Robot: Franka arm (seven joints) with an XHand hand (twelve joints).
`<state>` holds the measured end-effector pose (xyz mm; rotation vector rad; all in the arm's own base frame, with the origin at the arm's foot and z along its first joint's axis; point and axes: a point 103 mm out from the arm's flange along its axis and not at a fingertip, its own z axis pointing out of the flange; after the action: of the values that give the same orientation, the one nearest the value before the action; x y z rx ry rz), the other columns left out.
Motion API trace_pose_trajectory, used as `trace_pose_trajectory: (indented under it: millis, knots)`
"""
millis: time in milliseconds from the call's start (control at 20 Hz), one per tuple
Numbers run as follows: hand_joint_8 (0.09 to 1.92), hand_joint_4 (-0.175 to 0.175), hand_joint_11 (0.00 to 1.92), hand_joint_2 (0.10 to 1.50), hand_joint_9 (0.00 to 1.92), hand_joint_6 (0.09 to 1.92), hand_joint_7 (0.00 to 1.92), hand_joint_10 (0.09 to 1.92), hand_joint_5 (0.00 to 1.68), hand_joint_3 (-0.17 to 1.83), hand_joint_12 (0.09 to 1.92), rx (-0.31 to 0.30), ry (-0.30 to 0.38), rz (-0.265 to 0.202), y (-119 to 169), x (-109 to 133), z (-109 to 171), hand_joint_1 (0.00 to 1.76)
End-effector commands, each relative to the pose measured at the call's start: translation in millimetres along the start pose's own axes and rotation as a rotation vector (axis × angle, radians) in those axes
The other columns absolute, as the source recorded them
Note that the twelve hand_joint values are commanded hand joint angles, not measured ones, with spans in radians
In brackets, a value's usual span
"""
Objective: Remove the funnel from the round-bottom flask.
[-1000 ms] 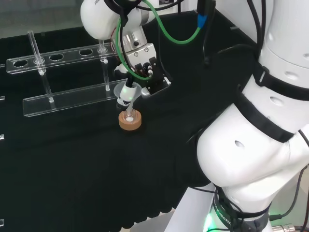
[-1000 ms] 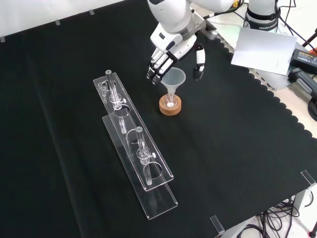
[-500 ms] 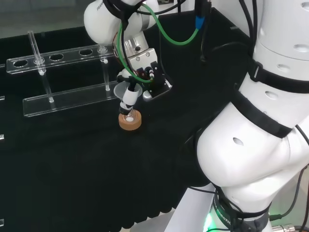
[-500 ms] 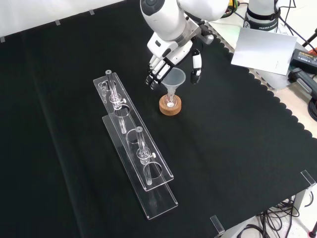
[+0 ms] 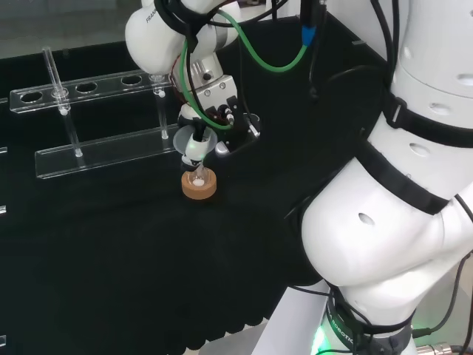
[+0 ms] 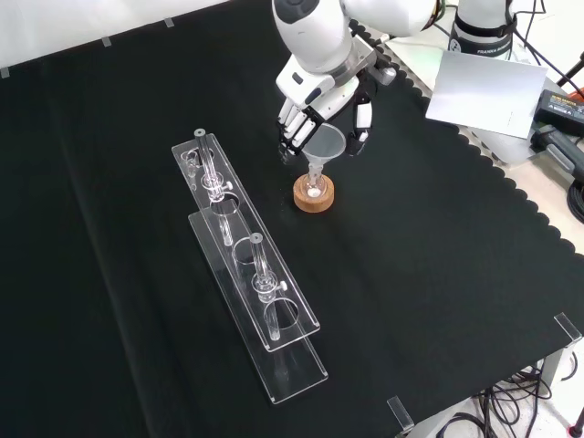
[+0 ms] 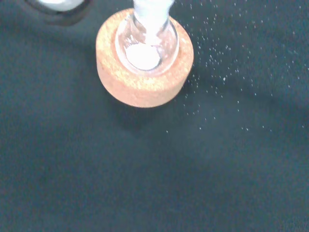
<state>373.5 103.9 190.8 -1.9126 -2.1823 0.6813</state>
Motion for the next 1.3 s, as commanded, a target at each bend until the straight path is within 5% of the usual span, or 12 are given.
trace_pose_trajectory:
  millis: [50, 300, 600, 1300]
  knots:
    - [0.67, -0.021, 0.61, 0.77, 0.72, 0.09, 0.37, 0.55, 0.48, 0.46, 1.28, -0.092, -0.09, 0.027, -4.5, -3.2, -11.8, 0.79]
    - [0.65, 0.03, 0.65, 0.79, 0.8, 0.35, 0.46, 0.48, 0.75, 0.47, 1.23, -0.063, -0.096, 0.036, -8.9, -5.0, -19.8, 0.8]
    - [0.66, 0.031, 0.68, 0.8, 0.82, 0.53, 0.47, 0.46, 0.73, 0.47, 1.21, -0.082, -0.09, 0.043, -20.5, -6.9, -37.0, 0.8]
    - [0.66, 0.033, 0.66, 0.8, 0.81, 0.59, 0.45, 0.46, 0.71, 0.47, 1.22, -0.138, -0.084, 0.077, -49.8, -14.2, -90.4, 0.79]
